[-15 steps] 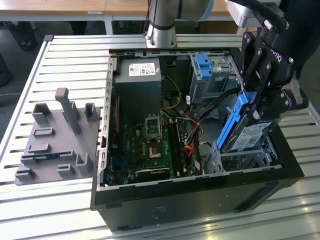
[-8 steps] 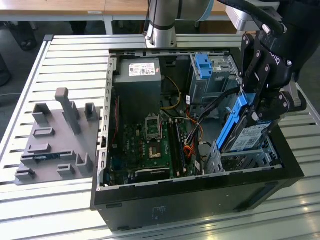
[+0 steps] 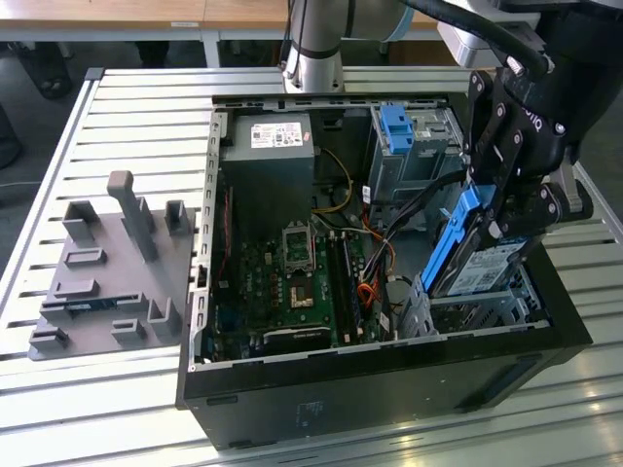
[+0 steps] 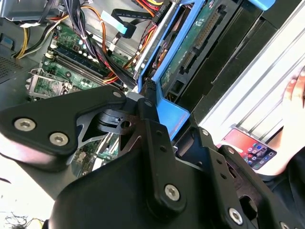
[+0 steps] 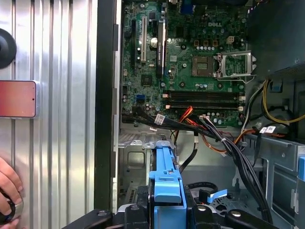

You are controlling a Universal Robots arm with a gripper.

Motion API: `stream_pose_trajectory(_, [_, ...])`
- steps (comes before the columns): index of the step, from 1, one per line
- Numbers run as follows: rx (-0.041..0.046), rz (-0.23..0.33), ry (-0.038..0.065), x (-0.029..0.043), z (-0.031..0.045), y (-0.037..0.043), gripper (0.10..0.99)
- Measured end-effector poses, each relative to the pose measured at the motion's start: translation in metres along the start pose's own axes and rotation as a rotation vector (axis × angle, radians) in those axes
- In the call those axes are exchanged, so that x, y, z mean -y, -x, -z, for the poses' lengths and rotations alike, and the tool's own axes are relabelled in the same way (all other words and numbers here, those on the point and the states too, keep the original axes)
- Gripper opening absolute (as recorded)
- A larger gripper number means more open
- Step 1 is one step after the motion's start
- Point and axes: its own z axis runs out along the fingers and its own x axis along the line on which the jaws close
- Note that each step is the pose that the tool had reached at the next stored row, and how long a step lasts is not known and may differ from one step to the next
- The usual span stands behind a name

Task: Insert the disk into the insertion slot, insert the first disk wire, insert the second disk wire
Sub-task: 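Insert the disk into the insertion slot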

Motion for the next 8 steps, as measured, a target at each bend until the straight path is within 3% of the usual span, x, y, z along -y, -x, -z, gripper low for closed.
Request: stream_pose_trajectory(8, [-0.0002,0.0,0.0,-0.0001,-0.0039,0.0,0.365])
